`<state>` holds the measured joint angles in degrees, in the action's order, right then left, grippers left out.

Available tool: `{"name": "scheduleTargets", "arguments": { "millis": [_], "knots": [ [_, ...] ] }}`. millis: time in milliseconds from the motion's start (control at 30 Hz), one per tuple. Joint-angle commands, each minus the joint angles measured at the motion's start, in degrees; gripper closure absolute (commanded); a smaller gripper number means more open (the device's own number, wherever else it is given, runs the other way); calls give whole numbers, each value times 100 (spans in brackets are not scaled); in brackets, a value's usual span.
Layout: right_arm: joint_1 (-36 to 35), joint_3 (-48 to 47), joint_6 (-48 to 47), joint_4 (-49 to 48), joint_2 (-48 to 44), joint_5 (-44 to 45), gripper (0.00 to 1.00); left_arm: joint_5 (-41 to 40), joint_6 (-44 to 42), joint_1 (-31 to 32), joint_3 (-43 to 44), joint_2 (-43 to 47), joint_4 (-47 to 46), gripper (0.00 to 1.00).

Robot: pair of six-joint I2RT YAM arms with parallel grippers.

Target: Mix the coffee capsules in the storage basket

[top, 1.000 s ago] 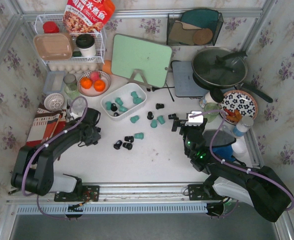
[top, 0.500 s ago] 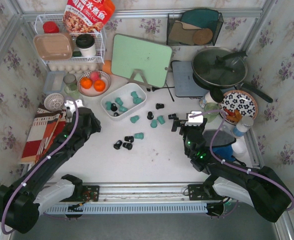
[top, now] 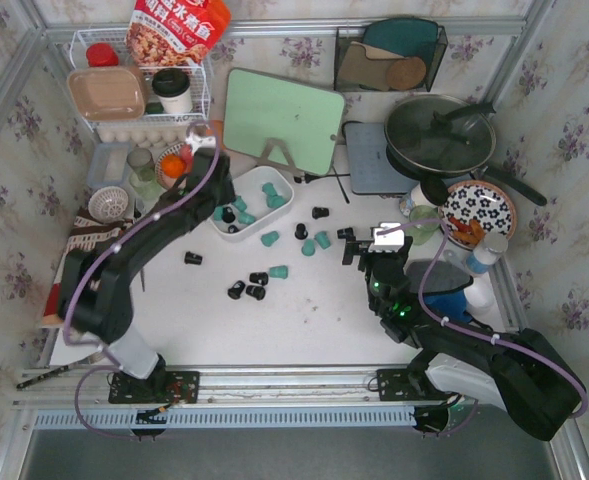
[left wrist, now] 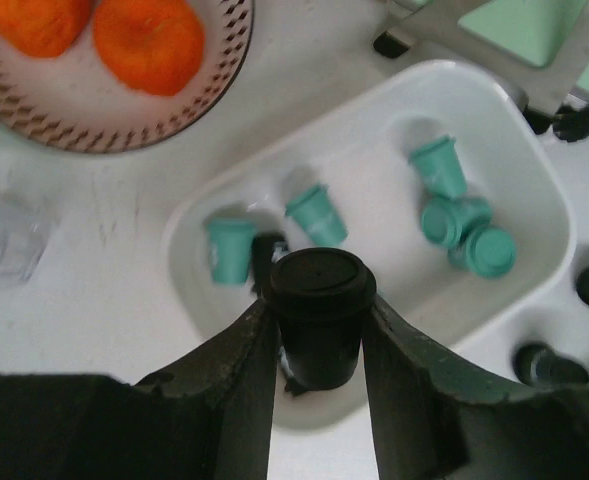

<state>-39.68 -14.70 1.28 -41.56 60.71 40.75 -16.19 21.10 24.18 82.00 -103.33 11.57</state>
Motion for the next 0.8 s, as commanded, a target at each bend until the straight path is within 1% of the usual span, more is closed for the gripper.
{"name": "scheduleTargets", "arguments": {
  "millis": [0,167,267,300,367,500,667,700,767],
  "knots": [
    [2,-68,-30,-149,62,102,0,22,-234,2,953,-953,779,57],
    [4,-114,-18,-105,138,50,0,161,-364,2,1649,-1790,932,47],
    [4,-173,-6,-38,197,27,0,282,-362,7,1821,-2017,941,46],
    [4,-187,-5,-14,212,28,0,309,-349,7,1803,-2012,890,42],
    [4,-207,3,5,222,15,0,310,-322,12,1626,-1827,700,40],
    [4,-212,38,39,224,-38,0,313,-365,62,958,-1150,102,37],
    [4,-225,48,66,209,-35,0,-41,-440,198,18,-144,-297,34],
    [4,-226,56,75,196,-33,0,-138,-440,236,-185,86,-338,31],
    [5,-225,57,86,183,-33,0,-339,-411,254,-561,442,-356,4]
  ]
}}
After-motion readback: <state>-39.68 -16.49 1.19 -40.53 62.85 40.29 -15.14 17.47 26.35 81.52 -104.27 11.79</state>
